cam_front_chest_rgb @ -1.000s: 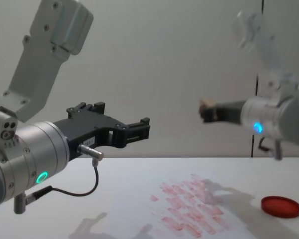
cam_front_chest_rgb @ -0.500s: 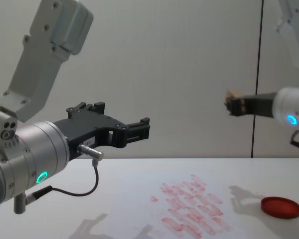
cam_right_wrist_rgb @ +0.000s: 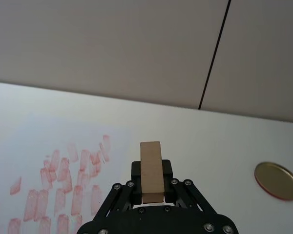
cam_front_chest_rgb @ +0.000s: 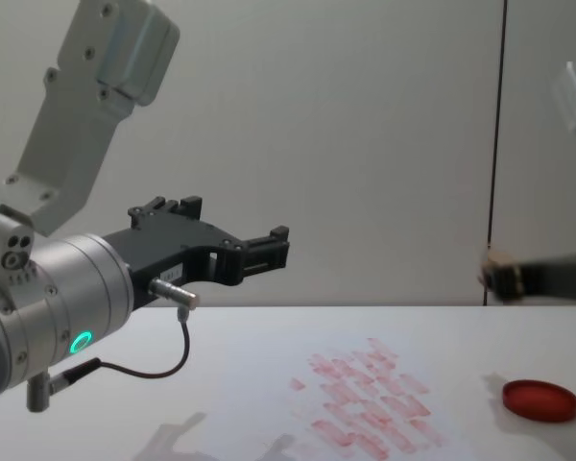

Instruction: Use the one hand to pick up the stamp and affix it onto the A4 paper.

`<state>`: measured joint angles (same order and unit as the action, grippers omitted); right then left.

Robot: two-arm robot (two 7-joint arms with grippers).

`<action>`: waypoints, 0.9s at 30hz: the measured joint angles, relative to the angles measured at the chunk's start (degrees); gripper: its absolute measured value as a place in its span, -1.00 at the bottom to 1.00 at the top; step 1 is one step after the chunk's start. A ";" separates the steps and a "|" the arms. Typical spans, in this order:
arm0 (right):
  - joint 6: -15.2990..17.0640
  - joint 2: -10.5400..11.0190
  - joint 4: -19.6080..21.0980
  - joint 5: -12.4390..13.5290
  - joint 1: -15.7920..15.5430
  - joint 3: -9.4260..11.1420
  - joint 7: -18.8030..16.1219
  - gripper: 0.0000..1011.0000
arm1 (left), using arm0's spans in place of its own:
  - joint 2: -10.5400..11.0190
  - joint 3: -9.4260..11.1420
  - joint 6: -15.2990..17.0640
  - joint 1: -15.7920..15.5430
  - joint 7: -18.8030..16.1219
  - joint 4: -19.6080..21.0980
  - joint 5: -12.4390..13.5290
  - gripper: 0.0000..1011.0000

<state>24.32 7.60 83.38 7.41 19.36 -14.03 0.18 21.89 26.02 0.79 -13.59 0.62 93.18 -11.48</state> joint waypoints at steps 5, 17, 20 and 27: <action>1.49 0.73 -0.57 0.16 -1.09 0.39 -0.08 -0.57 | 0.00 0.00 0.00 0.00 0.00 0.00 0.00 0.96; 2.80 1.60 -4.10 0.65 -2.05 1.06 -2.00 -0.57 | 0.00 0.00 0.00 0.00 0.00 0.00 0.00 0.96; 2.48 1.67 -4.94 0.70 -2.07 1.15 -2.60 -0.57 | 0.00 0.00 0.00 0.00 0.00 0.00 0.00 0.96; 0.91 1.79 -6.14 0.72 -2.15 1.25 -3.66 -0.29 | 0.00 0.00 0.00 0.00 0.00 0.00 0.00 0.96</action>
<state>25.23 9.39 77.24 8.13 17.21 -12.78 -3.48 21.89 26.02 0.79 -13.59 0.62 93.18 -11.48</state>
